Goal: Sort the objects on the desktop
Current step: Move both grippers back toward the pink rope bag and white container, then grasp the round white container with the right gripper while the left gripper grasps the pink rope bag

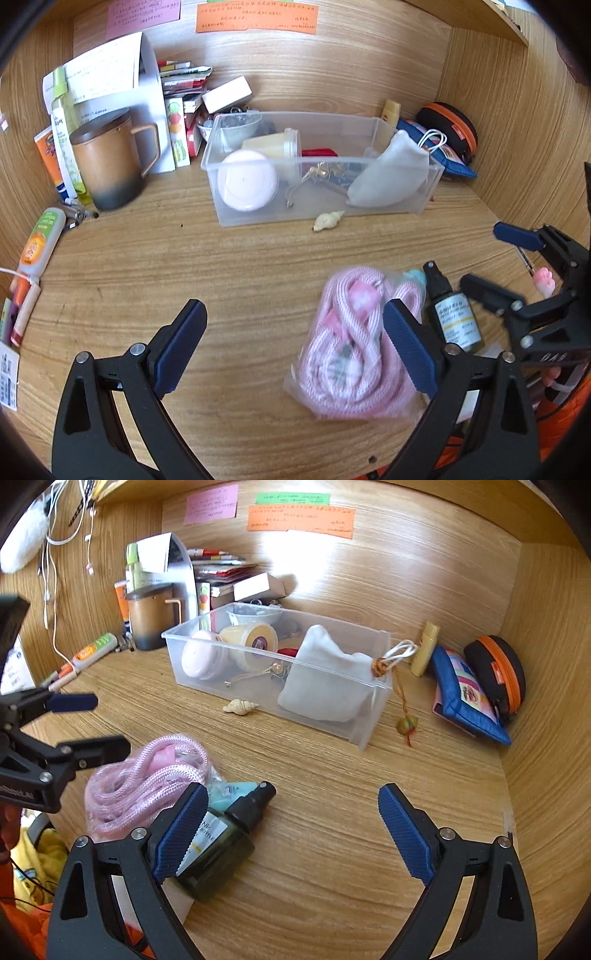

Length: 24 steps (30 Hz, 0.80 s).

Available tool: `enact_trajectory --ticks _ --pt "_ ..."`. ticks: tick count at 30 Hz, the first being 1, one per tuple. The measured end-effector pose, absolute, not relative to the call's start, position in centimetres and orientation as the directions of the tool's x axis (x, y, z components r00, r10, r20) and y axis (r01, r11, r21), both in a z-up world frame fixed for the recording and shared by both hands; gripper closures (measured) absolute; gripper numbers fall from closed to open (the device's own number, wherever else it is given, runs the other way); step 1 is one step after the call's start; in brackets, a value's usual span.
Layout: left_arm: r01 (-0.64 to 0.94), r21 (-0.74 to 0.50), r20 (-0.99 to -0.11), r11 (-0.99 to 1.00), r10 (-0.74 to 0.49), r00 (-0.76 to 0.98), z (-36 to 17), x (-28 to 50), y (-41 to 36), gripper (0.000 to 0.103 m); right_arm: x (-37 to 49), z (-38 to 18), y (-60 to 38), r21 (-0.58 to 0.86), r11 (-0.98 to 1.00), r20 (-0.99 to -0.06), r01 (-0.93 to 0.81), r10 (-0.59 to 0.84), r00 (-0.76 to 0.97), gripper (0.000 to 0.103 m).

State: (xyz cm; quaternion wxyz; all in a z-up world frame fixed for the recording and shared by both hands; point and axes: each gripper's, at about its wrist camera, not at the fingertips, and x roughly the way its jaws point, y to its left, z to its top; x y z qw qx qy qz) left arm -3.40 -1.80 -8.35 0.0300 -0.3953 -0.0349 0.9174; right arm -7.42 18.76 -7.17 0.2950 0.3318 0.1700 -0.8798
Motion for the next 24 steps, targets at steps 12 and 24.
enact_trajectory --ticks 12,24 --pt "0.000 -0.083 -0.718 -0.997 0.060 -0.694 -8.4 -1.1 -2.2 0.006 -3.6 -6.0 18.6 -0.052 -0.745 -0.662 0.665 -0.473 -0.581 0.011" --pt "-0.009 -0.078 -0.708 -0.997 0.062 -0.704 -8.8 0.9 -1.7 0.006 -0.4 -8.5 17.2 -0.048 -0.713 -0.697 0.700 -0.478 -0.535 0.011"
